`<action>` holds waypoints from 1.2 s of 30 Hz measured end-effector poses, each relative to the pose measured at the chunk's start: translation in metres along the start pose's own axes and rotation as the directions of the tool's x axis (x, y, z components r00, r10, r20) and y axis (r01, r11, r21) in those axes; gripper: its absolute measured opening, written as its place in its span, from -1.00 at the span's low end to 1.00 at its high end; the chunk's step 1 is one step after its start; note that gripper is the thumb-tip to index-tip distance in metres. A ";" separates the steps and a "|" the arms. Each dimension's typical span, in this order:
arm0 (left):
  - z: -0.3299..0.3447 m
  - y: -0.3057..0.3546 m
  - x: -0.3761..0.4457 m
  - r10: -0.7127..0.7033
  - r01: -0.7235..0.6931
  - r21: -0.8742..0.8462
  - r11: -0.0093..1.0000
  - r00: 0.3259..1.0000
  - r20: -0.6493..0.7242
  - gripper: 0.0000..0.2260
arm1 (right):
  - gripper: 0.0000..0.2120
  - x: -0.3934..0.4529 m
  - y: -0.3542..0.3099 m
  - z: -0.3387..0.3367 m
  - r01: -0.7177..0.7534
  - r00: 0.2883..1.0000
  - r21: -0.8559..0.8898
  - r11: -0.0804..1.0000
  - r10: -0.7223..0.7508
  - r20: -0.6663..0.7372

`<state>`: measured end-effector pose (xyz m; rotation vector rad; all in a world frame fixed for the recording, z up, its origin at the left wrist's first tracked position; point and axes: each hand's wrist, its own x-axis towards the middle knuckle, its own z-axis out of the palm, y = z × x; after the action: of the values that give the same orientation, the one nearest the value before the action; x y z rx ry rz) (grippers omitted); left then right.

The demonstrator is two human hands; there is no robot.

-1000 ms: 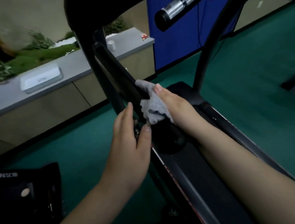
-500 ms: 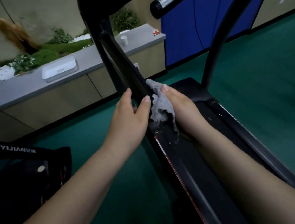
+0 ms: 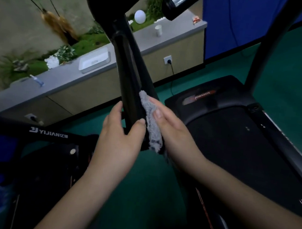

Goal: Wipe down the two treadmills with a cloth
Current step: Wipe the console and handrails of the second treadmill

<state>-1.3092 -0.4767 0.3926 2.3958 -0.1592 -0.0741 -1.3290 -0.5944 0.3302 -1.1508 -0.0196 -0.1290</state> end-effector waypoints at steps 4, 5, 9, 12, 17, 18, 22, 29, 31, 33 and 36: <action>-0.003 0.004 0.006 0.034 -0.036 0.127 0.991 0.999 0.023 -0.35 | -0.64 0.053 0.002 0.004 0.088 0.996 -0.129 0.988 -0.086 0.021; -0.004 0.005 0.006 0.048 -0.052 0.169 0.984 0.999 0.024 -0.33 | -0.62 0.071 0.003 0.004 0.063 0.998 -0.108 0.992 -0.059 0.035; -0.005 0.004 0.007 0.074 -0.082 0.243 0.967 0.996 0.042 -0.31 | -0.60 0.096 0.012 -0.002 -0.047 0.997 0.037 0.998 0.045 0.058; -0.005 0.003 0.007 0.097 -0.109 0.241 0.964 0.993 0.060 -0.25 | -0.61 0.063 0.020 -0.001 0.009 0.999 0.033 0.999 -0.010 0.041; -0.006 0.002 0.009 0.083 -0.094 0.240 0.966 0.995 0.053 -0.19 | -0.63 0.097 0.019 0.002 0.092 0.994 0.006 0.996 -0.092 0.064; -0.006 0.003 0.009 0.079 -0.088 0.242 0.966 0.996 0.048 -0.18 | -0.65 0.116 0.019 0.002 0.074 0.994 0.016 0.997 -0.075 0.073; -0.006 0.002 0.008 0.069 -0.081 0.226 0.971 0.996 0.058 -0.18 | -0.53 0.156 0.015 -0.001 -0.013 0.999 0.055 0.998 0.011 0.052; -0.003 0.001 0.007 0.072 -0.084 0.213 0.973 0.995 0.062 -0.20 | -0.62 0.121 0.026 0.003 0.078 0.997 0.023 0.997 -0.078 0.026; -0.003 0.003 0.007 0.077 -0.088 0.213 0.973 0.995 0.058 -0.20 | -0.58 0.159 0.017 0.001 0.065 0.997 -0.044 0.997 -0.063 0.040; -0.002 0.004 0.007 0.087 -0.095 0.218 0.971 0.995 0.044 -0.21 | -0.60 0.195 0.014 -0.001 0.024 0.999 -0.045 0.999 -0.022 0.041; -0.002 0.004 0.006 0.087 -0.094 0.225 0.970 0.995 0.041 -0.23 | -0.60 0.211 0.021 -0.001 -0.097 0.995 0.041 0.994 0.097 0.001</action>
<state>-1.3030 -0.4790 0.3966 2.6120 -0.3059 -0.0519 -1.1172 -0.6069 0.3283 -1.1086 0.0346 -0.0433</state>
